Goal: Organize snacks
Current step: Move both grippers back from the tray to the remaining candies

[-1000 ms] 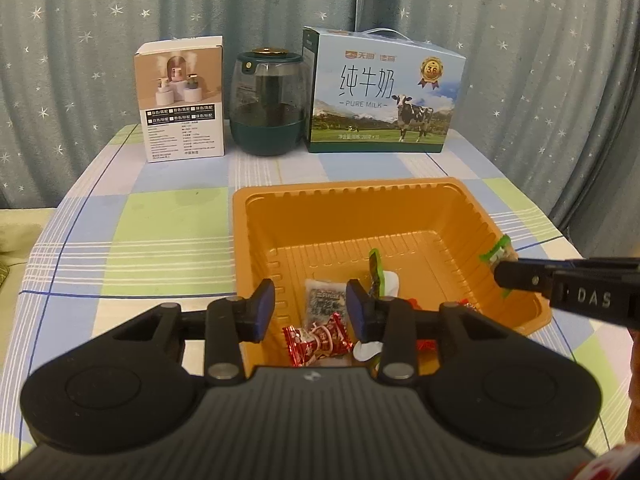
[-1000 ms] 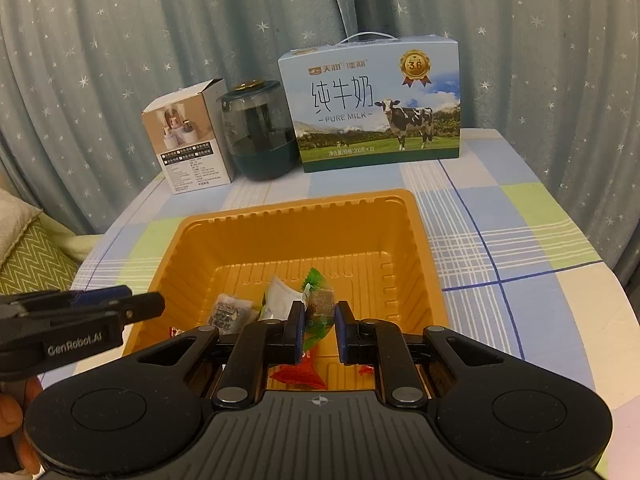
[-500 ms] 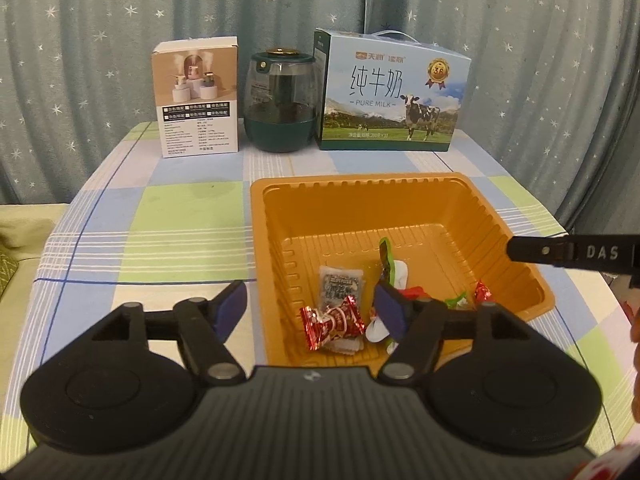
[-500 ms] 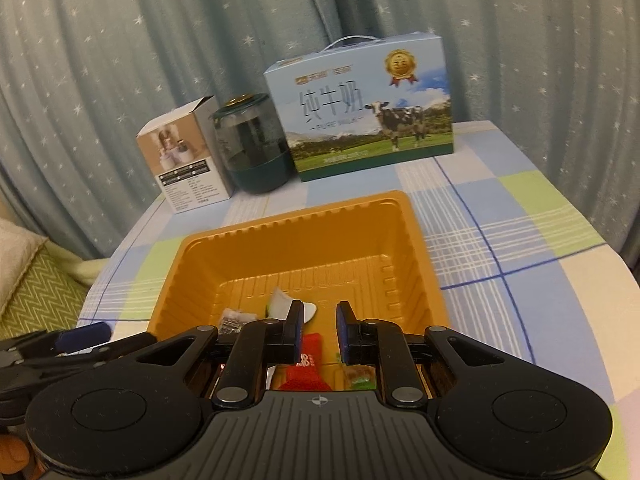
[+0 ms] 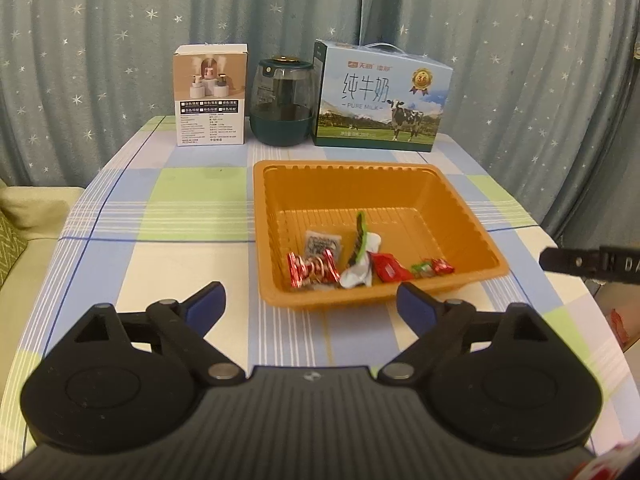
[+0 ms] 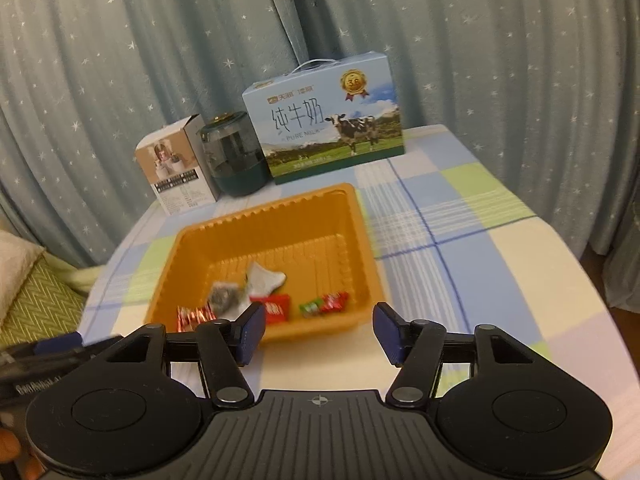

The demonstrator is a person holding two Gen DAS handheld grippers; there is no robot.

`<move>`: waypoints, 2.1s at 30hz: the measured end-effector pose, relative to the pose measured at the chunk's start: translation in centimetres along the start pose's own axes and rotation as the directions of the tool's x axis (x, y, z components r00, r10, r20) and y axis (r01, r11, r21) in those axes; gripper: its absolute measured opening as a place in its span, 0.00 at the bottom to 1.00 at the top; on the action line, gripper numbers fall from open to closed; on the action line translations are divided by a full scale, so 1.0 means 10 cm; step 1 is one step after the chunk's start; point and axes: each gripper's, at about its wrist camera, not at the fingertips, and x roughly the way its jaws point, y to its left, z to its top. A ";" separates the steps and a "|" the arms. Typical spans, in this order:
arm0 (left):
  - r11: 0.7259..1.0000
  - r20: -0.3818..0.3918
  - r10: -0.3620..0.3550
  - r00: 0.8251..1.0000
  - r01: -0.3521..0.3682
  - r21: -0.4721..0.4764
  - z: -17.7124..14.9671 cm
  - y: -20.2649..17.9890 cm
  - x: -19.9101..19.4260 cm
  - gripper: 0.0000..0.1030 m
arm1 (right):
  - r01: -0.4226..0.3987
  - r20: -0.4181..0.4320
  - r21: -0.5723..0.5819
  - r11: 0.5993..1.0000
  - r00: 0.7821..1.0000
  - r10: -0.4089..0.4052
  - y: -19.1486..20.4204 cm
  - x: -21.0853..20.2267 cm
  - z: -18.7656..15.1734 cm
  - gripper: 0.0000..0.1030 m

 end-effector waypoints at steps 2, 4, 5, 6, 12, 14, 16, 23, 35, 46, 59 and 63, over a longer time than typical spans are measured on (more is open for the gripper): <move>1.000 0.002 0.001 1.000 -0.001 -0.005 -0.06 -0.01 -0.11 0.93 | 0.004 0.000 0.002 1.000 1.000 -0.004 -0.02 -0.12 -0.08 0.58; 1.000 0.005 0.005 1.000 -0.005 -0.013 -0.11 -0.03 -0.22 0.95 | 0.011 0.003 0.009 1.000 1.000 -0.011 -0.03 -0.25 -0.17 0.58; 1.000 0.007 0.005 1.000 -0.005 -0.016 -0.15 -0.04 -0.27 0.98 | 0.011 0.000 0.018 1.000 1.000 -0.011 -0.04 -0.31 -0.21 0.58; 1.000 0.008 0.005 1.000 -0.005 -0.018 -0.18 -0.05 -0.32 0.99 | 0.011 -0.003 0.032 0.999 1.000 -0.011 -0.06 -0.38 -0.26 0.58; 0.999 0.001 0.013 1.000 -0.013 -0.030 -0.40 -0.13 -0.56 1.00 | 0.035 -0.003 0.047 0.998 0.999 -0.035 -0.05 -0.65 -0.52 0.64; 0.999 -0.005 0.015 1.000 -0.015 -0.030 -0.48 -0.16 -0.61 1.00 | 0.043 -0.004 0.053 0.998 0.999 -0.043 -0.05 -0.71 -0.61 0.66; 0.999 -0.012 0.020 1.000 -0.020 -0.027 -0.56 -0.19 -0.65 1.00 | 0.046 -0.012 0.071 0.996 0.999 -0.045 -0.06 -0.76 -0.72 0.66; 0.998 -0.048 0.022 0.999 -0.024 -0.052 -0.85 -0.22 -0.74 1.00 | 0.045 -0.046 0.137 0.990 0.998 -0.039 -0.12 -0.84 -0.99 0.67; 0.998 -0.100 0.027 0.995 -0.033 -0.061 -1.07 -0.22 -0.67 1.00 | 0.068 -0.059 0.157 0.985 0.996 -0.059 -0.20 -0.73 -1.16 0.67; 0.998 -0.115 0.023 0.993 -0.030 -0.054 -1.12 -0.23 -0.52 1.00 | 0.071 -0.076 0.127 0.989 0.995 -0.061 -0.21 -0.41 -1.17 0.67; 0.997 -0.131 0.002 0.991 -0.012 -0.077 -1.14 -0.22 -0.24 1.00 | 0.091 -0.116 0.102 0.991 0.990 -0.079 -0.22 0.12 -1.12 0.49; 0.997 -0.134 0.001 0.991 -0.012 -0.080 -1.15 -0.20 -0.17 1.00 | 0.106 -0.130 0.079 0.991 0.987 -0.096 -0.21 0.22 -1.13 0.39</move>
